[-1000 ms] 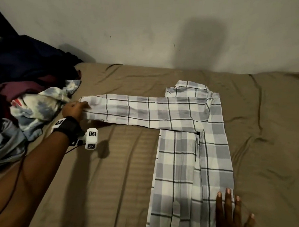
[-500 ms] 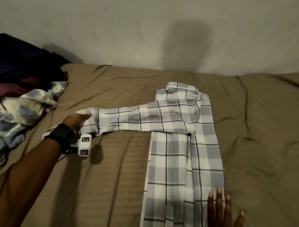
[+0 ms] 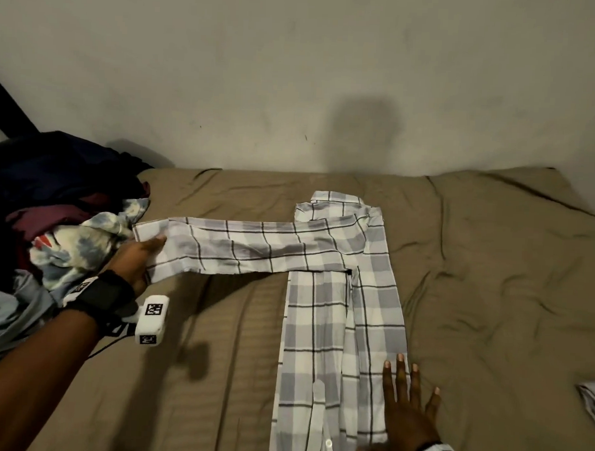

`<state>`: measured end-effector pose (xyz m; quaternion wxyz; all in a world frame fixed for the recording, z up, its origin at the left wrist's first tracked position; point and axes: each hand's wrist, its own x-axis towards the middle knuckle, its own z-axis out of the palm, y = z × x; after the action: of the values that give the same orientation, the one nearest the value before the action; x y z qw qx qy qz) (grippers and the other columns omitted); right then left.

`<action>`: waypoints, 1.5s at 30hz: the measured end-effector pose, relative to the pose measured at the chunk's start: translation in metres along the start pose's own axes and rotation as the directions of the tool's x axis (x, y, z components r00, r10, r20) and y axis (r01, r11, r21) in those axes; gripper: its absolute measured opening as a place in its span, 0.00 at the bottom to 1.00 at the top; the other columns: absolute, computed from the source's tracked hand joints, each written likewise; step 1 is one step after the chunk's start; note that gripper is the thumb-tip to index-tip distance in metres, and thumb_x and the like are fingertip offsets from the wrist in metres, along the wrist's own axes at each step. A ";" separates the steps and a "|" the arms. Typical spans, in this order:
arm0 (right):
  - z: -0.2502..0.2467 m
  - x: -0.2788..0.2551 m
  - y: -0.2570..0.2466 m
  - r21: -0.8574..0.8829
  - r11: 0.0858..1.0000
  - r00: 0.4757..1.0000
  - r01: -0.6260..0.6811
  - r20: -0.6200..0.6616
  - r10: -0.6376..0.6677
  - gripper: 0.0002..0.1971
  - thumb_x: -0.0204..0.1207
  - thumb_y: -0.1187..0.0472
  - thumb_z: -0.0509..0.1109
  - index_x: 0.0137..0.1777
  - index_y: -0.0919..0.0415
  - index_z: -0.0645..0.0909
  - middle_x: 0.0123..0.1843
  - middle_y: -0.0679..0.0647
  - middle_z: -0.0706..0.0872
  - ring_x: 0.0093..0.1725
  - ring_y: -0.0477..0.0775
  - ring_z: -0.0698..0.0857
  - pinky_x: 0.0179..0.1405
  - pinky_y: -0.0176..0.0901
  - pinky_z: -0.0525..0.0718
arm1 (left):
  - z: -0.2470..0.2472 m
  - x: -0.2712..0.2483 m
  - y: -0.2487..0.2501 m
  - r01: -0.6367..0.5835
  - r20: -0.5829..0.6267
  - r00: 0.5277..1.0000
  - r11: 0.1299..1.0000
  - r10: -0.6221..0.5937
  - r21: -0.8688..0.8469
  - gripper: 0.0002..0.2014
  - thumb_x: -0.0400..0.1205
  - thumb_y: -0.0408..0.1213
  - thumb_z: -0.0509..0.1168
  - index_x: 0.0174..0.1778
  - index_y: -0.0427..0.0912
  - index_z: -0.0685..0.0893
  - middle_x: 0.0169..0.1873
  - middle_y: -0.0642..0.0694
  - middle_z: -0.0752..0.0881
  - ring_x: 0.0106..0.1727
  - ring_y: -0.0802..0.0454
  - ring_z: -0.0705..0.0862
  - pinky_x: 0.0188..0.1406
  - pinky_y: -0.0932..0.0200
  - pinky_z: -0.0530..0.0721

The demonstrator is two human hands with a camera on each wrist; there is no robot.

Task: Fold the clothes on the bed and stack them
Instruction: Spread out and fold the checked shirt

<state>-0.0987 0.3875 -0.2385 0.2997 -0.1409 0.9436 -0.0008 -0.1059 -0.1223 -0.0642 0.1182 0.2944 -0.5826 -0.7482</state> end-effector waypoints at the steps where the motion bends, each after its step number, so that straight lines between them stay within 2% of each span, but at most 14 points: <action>1: -0.008 -0.006 -0.002 0.005 1.000 1.000 0.000 0.007 0.000 0.90 0.32 0.04 0.53 0.82 0.66 0.22 0.82 0.63 0.17 0.85 0.72 0.28 0.52 0.76 0.10 | 0.015 -0.016 0.013 -0.041 0.007 0.999 0.999 0.041 0.029 0.14 0.90 0.34 0.61 0.70 0.39 0.85 0.61 0.37 0.90 0.51 0.46 0.94 0.44 0.47 0.94; 5: -0.030 -0.015 0.006 0.017 0.999 0.986 0.043 0.158 -0.045 0.88 0.29 0.05 0.52 0.77 0.62 0.14 0.77 0.61 0.10 0.81 0.71 0.20 0.69 0.82 0.22 | 0.087 -0.103 0.042 -0.227 0.177 0.966 0.946 0.189 0.231 0.13 0.84 0.47 0.70 0.56 0.45 0.94 0.52 0.45 0.93 0.50 0.46 0.90 0.51 0.48 0.87; 8: -0.042 -0.026 0.011 0.366 0.930 0.999 0.037 0.022 -0.048 0.86 0.33 0.05 0.50 0.88 0.59 0.31 0.87 0.62 0.27 0.88 0.66 0.33 0.85 0.67 0.40 | 0.136 -0.170 0.020 -0.456 0.379 0.875 0.778 0.302 0.432 0.24 0.83 0.61 0.67 0.41 0.42 0.90 0.32 0.50 0.83 0.35 0.55 0.77 0.36 0.51 0.73; 10: -0.046 -0.046 0.014 0.757 0.651 0.990 0.054 -0.124 0.061 0.73 0.45 0.08 0.62 0.87 0.54 0.59 0.89 0.59 0.60 0.86 0.60 0.62 0.84 0.58 0.63 | 0.164 -0.213 -0.017 -0.624 0.552 0.759 0.628 0.345 0.465 0.19 0.85 0.57 0.62 0.52 0.48 0.91 0.44 0.52 0.92 0.45 0.59 0.86 0.46 0.53 0.85; 12: -0.058 -0.075 0.009 0.983 0.170 0.982 0.062 -0.090 0.163 0.48 0.61 0.19 0.70 0.73 0.52 0.78 0.72 0.57 0.84 0.70 0.58 0.84 0.68 0.57 0.82 | 0.193 -0.248 -0.060 -0.719 0.651 0.682 0.473 0.334 0.510 0.21 0.86 0.52 0.58 0.73 0.54 0.85 0.69 0.54 0.87 0.69 0.57 0.85 0.69 0.60 0.81; 15: -0.058 -0.103 0.010 0.881 -0.450 0.989 -0.145 0.138 -0.048 0.32 0.83 0.37 0.62 0.65 0.68 0.85 0.61 0.72 0.88 0.62 0.68 0.86 0.58 0.60 0.86 | 0.223 -0.281 -0.136 -0.721 0.722 0.675 0.345 0.153 0.601 0.22 0.83 0.46 0.57 0.74 0.55 0.81 0.75 0.49 0.82 0.78 0.46 0.78 0.70 0.48 0.82; 17: -0.044 -0.106 0.013 0.782 -0.565 0.964 -0.264 0.200 -0.174 0.30 0.85 0.44 0.64 0.66 0.75 0.84 0.65 0.76 0.85 0.65 0.72 0.83 0.66 0.64 0.81 | 0.233 -0.287 -0.182 -0.728 0.751 0.660 0.229 -0.020 0.646 0.19 0.81 0.44 0.58 0.65 0.54 0.85 0.64 0.50 0.87 0.68 0.45 0.86 0.50 0.52 0.89; 19: -0.029 -0.102 0.018 0.809 -0.521 0.959 -0.274 0.270 -0.085 0.23 0.81 0.55 0.71 0.63 0.77 0.83 0.59 0.77 0.86 0.54 0.72 0.87 0.59 0.64 0.84 | 0.235 -0.287 -0.216 -0.708 0.719 0.688 0.125 -0.098 0.695 0.16 0.81 0.51 0.60 0.60 0.55 0.85 0.54 0.53 0.88 0.54 0.48 0.89 0.35 0.59 0.87; 22: -0.017 -0.100 0.022 0.905 -0.372 0.959 -0.207 0.263 0.106 0.08 0.80 0.74 0.66 0.56 0.78 0.81 0.42 0.74 0.86 0.36 0.67 0.88 0.38 0.54 0.87 | 0.234 -0.290 -0.250 -0.738 0.731 0.675 -0.068 -0.101 0.672 0.23 0.78 0.60 0.65 0.64 0.52 0.84 0.52 0.53 0.89 0.53 0.51 0.90 0.38 0.60 0.88; 26: -0.016 -0.102 0.026 0.937 -0.310 0.965 -0.162 0.216 0.149 0.10 0.77 0.85 0.60 0.53 0.85 0.82 0.40 0.73 0.88 0.33 0.65 0.89 0.32 0.52 0.91 | 0.240 -0.304 -0.252 -0.642 0.597 0.760 -0.156 -0.258 0.750 0.48 0.56 0.72 0.75 0.67 0.44 0.84 0.56 0.42 0.92 0.59 0.44 0.91 0.47 0.46 0.92; 29: -0.021 -0.111 0.027 0.932 -0.327 0.971 -0.154 0.204 0.123 0.12 0.78 0.86 0.56 0.52 0.83 0.82 0.35 0.71 0.89 0.28 0.64 0.90 0.24 0.52 0.89 | 0.241 -0.310 -0.249 -0.627 0.598 0.776 -0.146 -0.202 0.765 0.48 0.55 0.64 0.77 0.69 0.42 0.79 0.54 0.42 0.92 0.52 0.47 0.93 0.40 0.55 0.92; 37: -0.012 -0.126 0.031 0.967 -0.225 0.967 -0.116 0.162 0.198 0.14 0.77 0.88 0.59 0.43 0.77 0.84 0.31 0.66 0.89 0.26 0.59 0.89 0.24 0.46 0.88 | 0.235 -0.338 -0.233 -0.702 0.668 0.709 -0.143 -0.223 0.698 0.24 0.71 0.49 0.60 0.57 0.45 0.91 0.46 0.45 0.92 0.41 0.51 0.91 0.21 0.62 0.82; 42: -0.002 -0.121 0.032 0.991 -0.081 0.952 -0.105 0.124 0.279 0.15 0.74 0.88 0.61 0.41 0.75 0.86 0.29 0.61 0.89 0.26 0.56 0.88 0.26 0.45 0.88 | 0.232 -0.340 -0.250 -0.702 0.639 0.702 -0.159 -0.315 0.694 0.37 0.57 0.60 0.80 0.61 0.46 0.89 0.43 0.50 0.91 0.35 0.56 0.89 0.17 0.63 0.78; 45: 0.006 -0.121 0.034 0.994 0.032 0.952 -0.100 0.086 0.294 0.15 0.73 0.85 0.65 0.41 0.69 0.89 0.33 0.60 0.92 0.36 0.63 0.90 0.44 0.54 0.91 | 0.229 -0.338 -0.250 -0.706 0.650 0.690 -0.102 -0.317 0.700 0.45 0.52 0.62 0.81 0.63 0.44 0.84 0.44 0.49 0.91 0.33 0.55 0.89 0.17 0.63 0.79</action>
<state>-0.0097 0.4530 -0.1779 0.2432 0.2338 0.7146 -0.6128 0.0733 0.3109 -0.1630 -0.2236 -0.1119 -0.9641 -0.0890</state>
